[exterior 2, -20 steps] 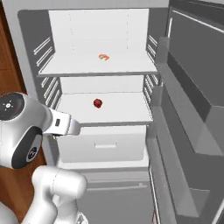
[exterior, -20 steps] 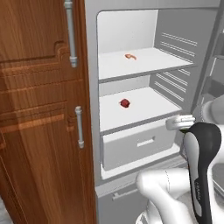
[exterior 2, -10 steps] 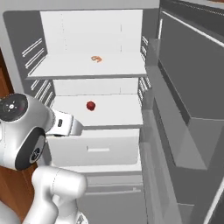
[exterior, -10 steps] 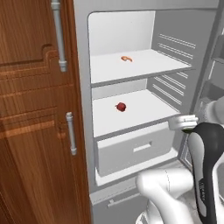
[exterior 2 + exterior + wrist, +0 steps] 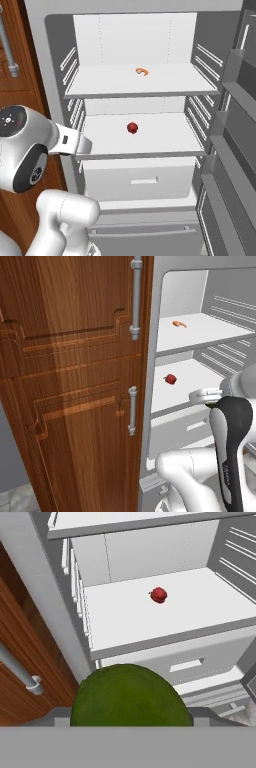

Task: Transport the steak and lime to the fridge. Place the steak on the rack containing meat and place the lime on the rack containing the vegetable, ensuring meats and vegetables are on different racks.

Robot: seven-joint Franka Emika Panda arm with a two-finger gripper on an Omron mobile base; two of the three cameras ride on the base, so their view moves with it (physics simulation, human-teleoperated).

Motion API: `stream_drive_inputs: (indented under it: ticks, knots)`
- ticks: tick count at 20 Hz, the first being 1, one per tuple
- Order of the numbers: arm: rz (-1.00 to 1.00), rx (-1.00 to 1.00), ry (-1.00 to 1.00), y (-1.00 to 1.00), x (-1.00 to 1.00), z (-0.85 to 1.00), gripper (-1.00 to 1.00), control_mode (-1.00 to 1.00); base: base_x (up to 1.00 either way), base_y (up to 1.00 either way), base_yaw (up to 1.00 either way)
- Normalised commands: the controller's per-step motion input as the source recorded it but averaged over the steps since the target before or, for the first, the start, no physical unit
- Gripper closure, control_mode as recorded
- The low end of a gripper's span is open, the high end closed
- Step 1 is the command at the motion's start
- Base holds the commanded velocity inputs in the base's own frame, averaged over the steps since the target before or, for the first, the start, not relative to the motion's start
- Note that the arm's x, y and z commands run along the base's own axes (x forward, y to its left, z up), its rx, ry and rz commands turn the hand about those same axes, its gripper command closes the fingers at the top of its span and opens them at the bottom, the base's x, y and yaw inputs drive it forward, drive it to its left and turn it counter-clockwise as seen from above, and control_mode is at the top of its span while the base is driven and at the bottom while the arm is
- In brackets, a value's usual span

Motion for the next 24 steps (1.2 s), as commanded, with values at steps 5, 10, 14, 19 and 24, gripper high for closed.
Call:
stream_drive_inputs:
  ticks: [5,10,14,19,24]
  knots:
    - [0.00,0.00,0.00,0.00,0.00,0.00,1.00,1.00,0.55,0.04,0.00]
    - [0.00,0.00,0.00,0.00,0.00,0.00,1.00,1.00,0.17,-0.44,0.04]
    - [0.00,0.00,0.00,0.00,0.00,0.00,1.00,1.00,0.00,-0.40,0.02]
    - [0.00,0.00,0.00,0.00,0.00,0.00,1.00,1.00,0.06,-0.16,0.08]
    - [0.00,0.00,0.00,0.00,0.00,0.00,1.00,1.00,0.37,-0.01,0.12]
